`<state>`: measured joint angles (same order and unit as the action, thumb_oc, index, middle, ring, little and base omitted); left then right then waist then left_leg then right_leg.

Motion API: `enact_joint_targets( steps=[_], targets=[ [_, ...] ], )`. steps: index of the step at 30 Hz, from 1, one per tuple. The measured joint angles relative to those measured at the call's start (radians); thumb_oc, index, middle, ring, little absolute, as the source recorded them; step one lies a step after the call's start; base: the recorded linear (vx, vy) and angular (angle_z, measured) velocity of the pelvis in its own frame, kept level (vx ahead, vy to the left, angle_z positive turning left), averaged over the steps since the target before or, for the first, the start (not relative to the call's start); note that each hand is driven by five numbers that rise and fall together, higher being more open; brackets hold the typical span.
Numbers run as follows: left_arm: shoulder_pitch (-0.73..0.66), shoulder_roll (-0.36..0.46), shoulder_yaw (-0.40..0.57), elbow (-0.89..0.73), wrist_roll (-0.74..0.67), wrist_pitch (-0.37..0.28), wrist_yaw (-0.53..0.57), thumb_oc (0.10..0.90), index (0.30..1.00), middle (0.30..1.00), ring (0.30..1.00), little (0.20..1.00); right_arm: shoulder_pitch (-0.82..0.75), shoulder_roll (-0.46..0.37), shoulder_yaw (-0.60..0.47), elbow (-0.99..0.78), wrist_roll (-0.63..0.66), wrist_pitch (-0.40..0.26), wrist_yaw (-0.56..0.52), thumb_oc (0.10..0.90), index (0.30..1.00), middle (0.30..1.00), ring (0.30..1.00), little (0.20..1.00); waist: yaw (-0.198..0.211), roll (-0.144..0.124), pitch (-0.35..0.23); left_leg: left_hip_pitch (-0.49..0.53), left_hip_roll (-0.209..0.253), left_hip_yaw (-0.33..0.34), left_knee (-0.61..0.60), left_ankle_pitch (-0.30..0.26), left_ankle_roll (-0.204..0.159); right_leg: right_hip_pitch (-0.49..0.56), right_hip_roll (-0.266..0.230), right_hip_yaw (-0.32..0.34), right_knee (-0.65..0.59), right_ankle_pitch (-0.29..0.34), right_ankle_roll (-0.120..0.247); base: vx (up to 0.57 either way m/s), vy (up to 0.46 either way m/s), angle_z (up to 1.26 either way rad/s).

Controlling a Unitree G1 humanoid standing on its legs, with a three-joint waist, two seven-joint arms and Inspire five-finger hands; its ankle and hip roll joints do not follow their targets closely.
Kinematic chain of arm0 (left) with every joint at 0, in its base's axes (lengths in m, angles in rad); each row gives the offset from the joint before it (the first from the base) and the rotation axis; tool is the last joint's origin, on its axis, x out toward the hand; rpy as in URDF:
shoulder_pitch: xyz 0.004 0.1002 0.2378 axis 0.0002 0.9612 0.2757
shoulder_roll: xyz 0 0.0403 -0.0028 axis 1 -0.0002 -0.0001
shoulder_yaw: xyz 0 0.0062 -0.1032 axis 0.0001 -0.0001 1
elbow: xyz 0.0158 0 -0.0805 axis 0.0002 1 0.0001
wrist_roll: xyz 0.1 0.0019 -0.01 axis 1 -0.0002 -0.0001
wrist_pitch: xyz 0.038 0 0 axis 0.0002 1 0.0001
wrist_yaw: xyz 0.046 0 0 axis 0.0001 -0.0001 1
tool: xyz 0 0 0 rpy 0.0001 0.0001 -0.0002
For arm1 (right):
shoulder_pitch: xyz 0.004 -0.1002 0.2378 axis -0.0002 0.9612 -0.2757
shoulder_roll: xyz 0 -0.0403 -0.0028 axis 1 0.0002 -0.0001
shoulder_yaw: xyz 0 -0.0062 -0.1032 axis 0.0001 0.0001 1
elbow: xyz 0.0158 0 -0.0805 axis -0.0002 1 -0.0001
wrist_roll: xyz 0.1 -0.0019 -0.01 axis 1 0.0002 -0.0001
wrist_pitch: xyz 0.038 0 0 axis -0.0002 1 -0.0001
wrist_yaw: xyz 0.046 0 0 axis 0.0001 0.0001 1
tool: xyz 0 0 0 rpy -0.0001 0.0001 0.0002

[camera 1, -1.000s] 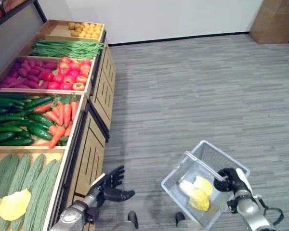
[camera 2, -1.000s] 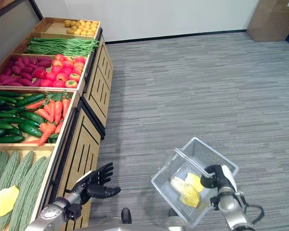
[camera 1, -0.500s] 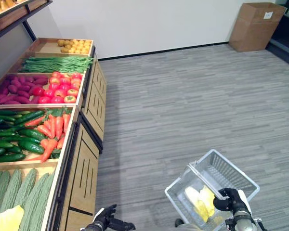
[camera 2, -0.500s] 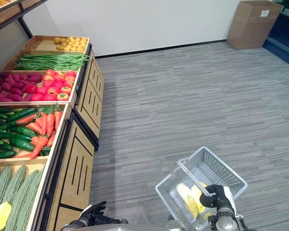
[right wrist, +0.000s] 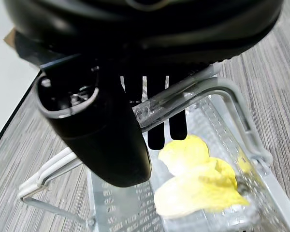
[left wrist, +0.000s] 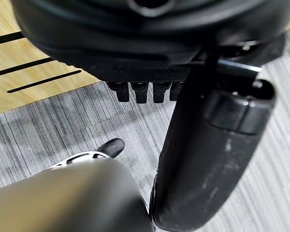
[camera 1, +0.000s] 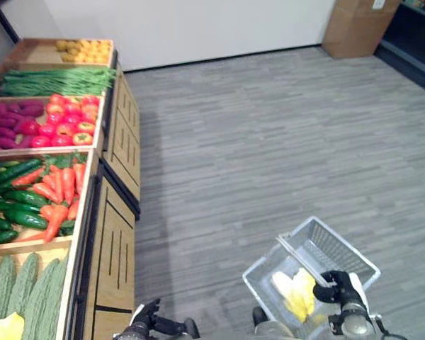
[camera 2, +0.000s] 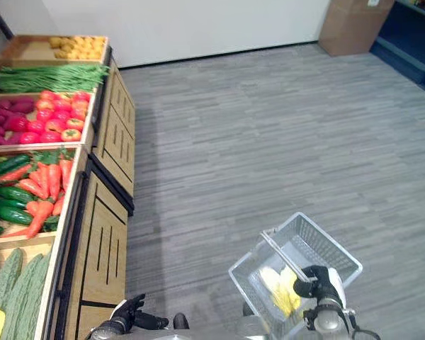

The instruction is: Get the vegetables into the basket

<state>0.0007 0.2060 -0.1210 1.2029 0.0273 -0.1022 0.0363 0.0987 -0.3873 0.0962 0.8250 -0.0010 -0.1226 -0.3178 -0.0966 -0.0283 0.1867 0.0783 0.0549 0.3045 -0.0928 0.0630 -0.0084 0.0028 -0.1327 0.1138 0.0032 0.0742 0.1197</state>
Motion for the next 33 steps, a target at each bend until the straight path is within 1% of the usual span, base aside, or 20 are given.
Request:
enact_joint_targets(
  steps=[1, 3, 5, 7, 11, 12, 13, 14, 15, 16, 18, 20, 23, 24, 25, 26, 28, 29, 32, 33],
  targets=[
    [-0.027, 0.014, 0.004, 0.000, -0.022, -0.006, 0.002, 0.900, 1.000, 1.000, 1.000, 1.000, -0.065, 0.021, 0.001, 0.011, 0.000, 0.000, -0.005, 0.400, 0.300, 0.300, 0.300, 0.300, 0.013, -0.011, 0.053, 0.004, 0.001, 0.034, 0.000, 0.000, 0.009, -0.069, 0.008, -0.036, 0.106, 0.000, 0.001, 0.02, 0.073, -0.57],
    [-0.045, 0.028, 0.002, -0.002, -0.028, -0.008, 0.001, 0.900, 1.000, 1.000, 1.000, 1.000, -0.089, 0.039, 0.006, 0.007, -0.001, -0.001, -0.007, 0.400, 0.300, 0.300, 0.300, 0.300, 0.018, -0.036, 0.081, 0.005, -0.010, 0.043, -0.001, -0.002, 0.018, -0.103, -0.009, -0.081, 0.156, -0.008, 0.012, 0.11, 0.043, -0.32],
    [-0.054, 0.028, -0.007, -0.004, -0.029, -0.006, 0.002, 0.900, 1.000, 1.000, 1.000, 1.000, -0.089, 0.048, 0.006, 0.010, 0.002, -0.001, -0.018, 0.400, 0.300, 0.300, 0.300, 0.300, 0.020, -0.040, 0.094, 0.008, -0.012, 0.037, -0.001, -0.004, 0.022, -0.136, -0.025, -0.139, 0.195, -0.035, 0.041, 0.16, 0.000, 0.01],
    [-0.061, 0.023, -0.001, 0.008, -0.030, -0.007, 0.006, 0.900, 1.000, 1.000, 1.000, 1.000, -0.088, 0.052, 0.007, 0.007, 0.002, -0.001, -0.019, 0.400, 0.300, 0.300, 0.300, 0.300, 0.023, -0.037, 0.107, 0.010, -0.012, 0.033, -0.001, -0.005, 0.024, -0.149, -0.045, -0.181, 0.106, -0.036, 0.043, 0.18, -0.037, 0.05],
    [-0.066, 0.018, 0.009, 0.031, -0.046, -0.001, 0.009, 0.900, 1.000, 1.000, 1.000, 1.000, -0.086, 0.055, 0.007, 0.008, 0.002, 0.000, -0.020, 0.400, 0.300, 0.300, 0.300, 0.300, -0.002, -0.036, 0.107, 0.017, -0.009, -0.013, -0.001, -0.007, 0.021, -0.142, -0.079, -0.173, -0.055, -0.001, 0.046, 0.18, -0.062, 0.34],
    [-0.062, 0.013, 0.011, 0.030, -0.046, 0.002, 0.010, 0.900, 1.000, 1.000, 1.000, 1.000, -0.084, 0.054, 0.006, 0.013, 0.003, 0.000, -0.021, 0.400, 0.300, 0.300, 0.300, 0.300, -0.006, -0.028, 0.107, 0.028, 0.006, -0.028, -0.001, -0.016, 0.005, -0.116, -0.064, -0.170, -0.053, 0.053, 0.049, 0.33, -0.215, 0.65],
    [-0.054, -0.001, 0.010, 0.029, -0.046, 0.009, 0.008, 0.900, 1.000, 1.000, 1.000, 1.000, -0.063, 0.044, -0.001, 0.020, 0.005, 0.002, -0.025, 0.400, 0.300, 0.300, 0.300, 0.300, -0.015, 0.003, 0.094, 0.052, 0.046, -0.053, 0.000, -0.021, -0.020, -0.075, -0.023, -0.185, -0.060, 0.095, 0.023, 0.34, -0.362, 0.55],
    [-0.029, -0.020, 0.014, 0.025, -0.046, 0.005, 0.006, 0.900, 1.000, 1.000, 1.000, 1.000, -0.056, 0.026, -0.002, 0.034, 0.005, 0.002, -0.027, 0.400, 0.300, 0.300, 0.300, 0.300, -0.012, 0.052, 0.070, 0.081, 0.090, -0.061, 0.005, -0.026, -0.029, -0.041, 0.015, -0.208, -0.058, 0.102, 0.011, 0.28, -0.330, 0.43],
    [-0.021, -0.030, 0.016, 0.027, -0.048, 0.005, 0.006, 0.900, 1.000, 1.000, 1.000, 1.000, -0.051, 0.016, -0.001, 0.036, 0.005, 0.002, -0.027, 0.400, 0.300, 0.300, 0.300, 0.300, -0.010, 0.064, 0.062, 0.084, 0.108, -0.066, 0.008, -0.030, -0.035, -0.028, 0.032, -0.222, -0.058, 0.094, -0.004, 0.19, -0.293, 0.31],
    [-0.016, -0.042, 0.013, 0.027, -0.048, 0.001, 0.006, 0.900, 1.000, 1.000, 1.000, 1.000, -0.035, -0.003, -0.002, 0.034, 0.007, 0.002, -0.031, 0.400, 0.300, 0.300, 0.300, 0.300, -0.014, 0.083, 0.046, 0.072, 0.131, -0.089, 0.040, -0.036, -0.059, -0.015, 0.045, -0.254, -0.053, 0.080, -0.024, 0.08, -0.148, 0.38],
    [-0.013, -0.055, 0.010, 0.022, -0.049, -0.001, 0.006, 0.900, 1.000, 1.000, 1.000, 1.000, -0.032, -0.033, -0.003, 0.030, 0.007, 0.001, -0.032, 0.400, 0.300, 0.300, 0.300, 0.300, -0.006, 0.107, 0.031, 0.058, 0.142, -0.100, 0.046, -0.020, -0.070, -0.024, 0.058, -0.271, -0.033, 0.058, -0.046, 0.11, -0.207, 0.34],
    [-0.015, -0.054, 0.009, 0.020, -0.051, -0.001, 0.006, 0.900, 1.000, 1.000, 1.000, 1.000, -0.040, -0.043, -0.003, 0.028, 0.007, 0.001, -0.031, 0.400, 0.300, 0.300, 0.300, 0.300, -0.003, 0.111, 0.029, 0.034, 0.151, -0.119, 0.074, 0.007, -0.091, -0.029, 0.065, -0.291, -0.004, 0.030, -0.055, 0.12, -0.226, 0.31],
    [-0.016, -0.049, 0.007, 0.020, -0.070, -0.001, 0.009, 0.900, 1.000, 1.000, 1.000, 1.000, -0.045, -0.044, -0.003, 0.020, 0.007, 0.000, -0.032, 0.400, 0.300, 0.300, 0.300, 0.300, -0.001, 0.113, 0.027, 0.008, 0.160, -0.144, 0.096, 0.031, -0.103, -0.044, 0.066, -0.314, 0.033, -0.004, -0.072, 0.06, -0.169, 0.26],
    [-0.016, -0.049, 0.006, 0.019, -0.073, -0.002, 0.010, 0.900, 1.000, 1.000, 1.000, 1.000, -0.045, -0.044, -0.002, 0.015, 0.007, 0.000, -0.031, 0.400, 0.300, 0.300, 0.300, 0.300, 0.000, 0.107, 0.028, -0.002, 0.163, -0.157, 0.099, 0.047, -0.113, -0.049, 0.070, -0.321, 0.040, -0.013, -0.076, 0.10, -0.402, 0.41],
    [-0.026, -0.049, 0.009, 0.004, -0.090, -0.003, 0.013, 0.900, 1.000, 1.000, 1.000, 1.000, -0.048, -0.043, -0.003, 0.008, 0.007, -0.002, -0.030, 0.400, 0.300, 0.300, 0.300, 0.300, -0.005, 0.093, 0.038, -0.090, 0.174, -0.197, 0.228, 0.039, -0.157, -0.084, 0.075, -0.335, 0.110, -0.054, -0.114, 0.08, -0.357, 0.66],
    [-0.047, -0.040, 0.009, 0.007, -0.106, -0.006, 0.021, 0.900, 1.000, 1.000, 1.000, 1.000, -0.048, -0.033, -0.016, 0.010, 0.007, -0.004, -0.030, 0.400, 0.300, 0.300, 0.300, 0.300, -0.007, 0.071, 0.051, -0.177, 0.170, -0.224, 0.355, 0.043, -0.173, -0.098, 0.056, -0.342, 0.137, -0.086, -0.139, 0.09, -0.182, 0.77],
    [-0.073, -0.020, 0.010, -0.022, -0.127, -0.013, 0.032, 0.900, 1.000, 1.000, 1.000, 1.000, -0.047, -0.024, -0.024, 0.024, 0.007, -0.003, -0.032, 0.400, 0.300, 0.300, 0.300, 0.300, 0.018, 0.023, 0.073, -0.216, 0.165, -0.206, 0.425, 0.109, -0.169, -0.083, 0.027, -0.357, 0.129, -0.085, -0.151, 0.12, -0.042, 0.42],
    [-0.076, -0.020, 0.003, -0.028, -0.127, -0.015, 0.044, 0.900, 1.000, 1.000, 1.000, 1.000, -0.050, -0.023, -0.029, 0.024, 0.008, -0.011, -0.041, 0.400, 0.300, 0.300, 0.300, 0.300, 0.021, 0.012, 0.078, -0.215, 0.165, -0.180, 0.442, 0.093, -0.163, -0.060, 0.031, -0.359, 0.117, -0.092, -0.169, 0.17, -0.011, 0.17],
    [-0.090, -0.038, -0.006, -0.029, -0.127, -0.023, 0.050, 0.900, 1.000, 1.000, 1.000, 1.000, -0.051, -0.023, -0.034, 0.022, 0.008, -0.019, -0.057, 0.400, 0.300, 0.300, 0.300, 0.300, 0.027, -0.002, 0.087, -0.215, 0.131, -0.156, 0.308, 0.043, -0.140, -0.054, 0.030, -0.364, 0.096, -0.093, -0.170, 0.23, 0.063, 0.19],
    [-0.095, -0.044, -0.011, -0.030, -0.127, -0.028, 0.053, 0.900, 1.000, 1.000, 1.000, 1.000, -0.051, -0.010, -0.031, 0.035, 0.008, -0.019, -0.064, 0.400, 0.300, 0.300, 0.300, 0.300, 0.031, -0.007, 0.092, -0.222, 0.109, -0.156, 0.107, 0.044, -0.148, -0.047, 0.050, -0.342, 0.060, -0.075, -0.145, 0.32, 0.101, 0.28]
  ],
)
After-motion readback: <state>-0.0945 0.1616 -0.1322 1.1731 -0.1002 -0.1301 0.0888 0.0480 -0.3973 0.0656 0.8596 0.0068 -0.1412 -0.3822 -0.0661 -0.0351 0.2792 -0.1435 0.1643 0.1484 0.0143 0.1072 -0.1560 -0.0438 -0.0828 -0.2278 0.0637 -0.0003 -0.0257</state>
